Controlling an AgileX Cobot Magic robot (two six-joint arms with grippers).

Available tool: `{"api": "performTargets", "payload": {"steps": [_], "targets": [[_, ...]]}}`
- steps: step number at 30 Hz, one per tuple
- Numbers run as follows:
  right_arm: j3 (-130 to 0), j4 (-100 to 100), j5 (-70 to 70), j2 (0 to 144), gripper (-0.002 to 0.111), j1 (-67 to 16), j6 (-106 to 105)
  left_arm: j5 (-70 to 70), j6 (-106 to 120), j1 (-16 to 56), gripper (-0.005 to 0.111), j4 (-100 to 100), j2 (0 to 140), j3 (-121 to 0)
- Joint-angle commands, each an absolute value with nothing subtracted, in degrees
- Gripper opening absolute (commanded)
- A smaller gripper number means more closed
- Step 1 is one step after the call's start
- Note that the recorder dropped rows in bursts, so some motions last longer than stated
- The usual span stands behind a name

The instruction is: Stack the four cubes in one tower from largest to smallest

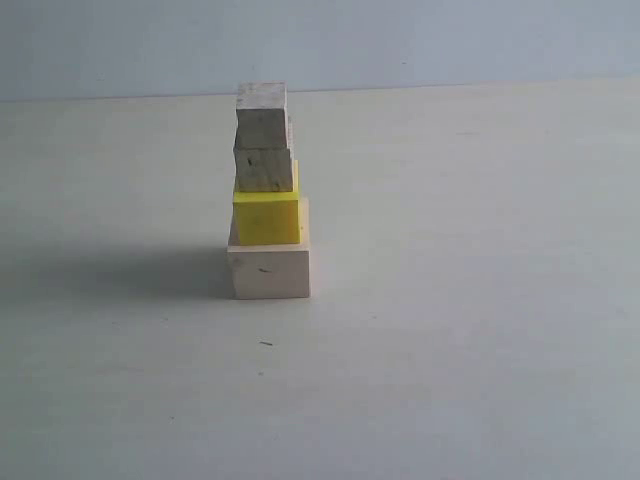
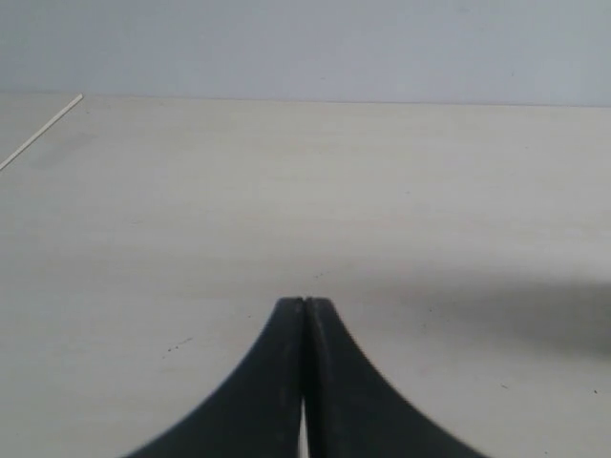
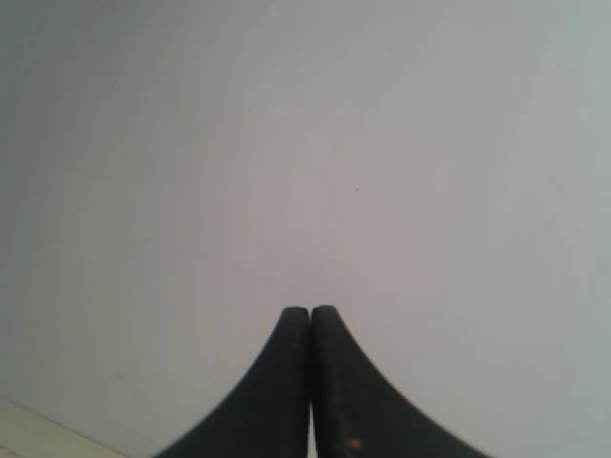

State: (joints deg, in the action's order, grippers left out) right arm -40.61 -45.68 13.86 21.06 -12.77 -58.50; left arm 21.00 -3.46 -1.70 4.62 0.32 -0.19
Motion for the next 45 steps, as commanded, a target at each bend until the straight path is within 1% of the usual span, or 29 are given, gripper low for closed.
{"api": "performTargets", "payload": {"steps": [1, 7, 11, 14, 17, 22, 30, 41, 45], "targets": [[-40.28, -46.06, 14.05, 20.69, 0.000, -12.49, -58.43, 20.56, -3.50, -1.28, 0.000, 4.06, 0.00, 0.00], [-40.28, -47.14, 14.04, 19.66, 0.000, -12.05, -58.28, 20.56, -3.50, -1.28, 0.000, 4.06, 0.00, 0.00], [-40.28, -45.49, 16.47, 17.36, 0.000, -6.58, -51.68, 20.56, -3.50, -1.28, 0.000, 4.06, 0.00, 0.00], [-40.28, -36.39, 21.04, 16.21, 0.000, -1.41, -42.24, 20.56, -3.50, -1.28, 0.000, 4.06, 0.00, 0.00], [-39.02, -24.53, 24.77, 15.82, 0.000, 1.82, -29.02, 20.56, -3.50, -1.28, 0.000, 4.06, 0.00, 0.00], [-33.08, -12.11, 24.60, 17.06, 0.000, 2.67, -10.93, 20.56, -3.50, -1.28, 0.000, 4.06, 0.00, 0.00], [-23.43, -10.45, 20.41, 17.88, 0.000, 2.67, -9.89, 20.56, -3.50, -1.28, 0.000, 4.06, 0.00, 0.00], [-4.15, -10.29, 15.21, 3.38, 0.000, 2.67, -10.03, 20.56, -3.50, -1.28, 0.000, 4.06, 0.00, 0.00], [0.00, -10.29, 15.08, 0.00, 0.000, 2.67, -9.89, 20.56, -3.50, -1.28, 0.000, 4.06, 0.00, 0.00]]}}
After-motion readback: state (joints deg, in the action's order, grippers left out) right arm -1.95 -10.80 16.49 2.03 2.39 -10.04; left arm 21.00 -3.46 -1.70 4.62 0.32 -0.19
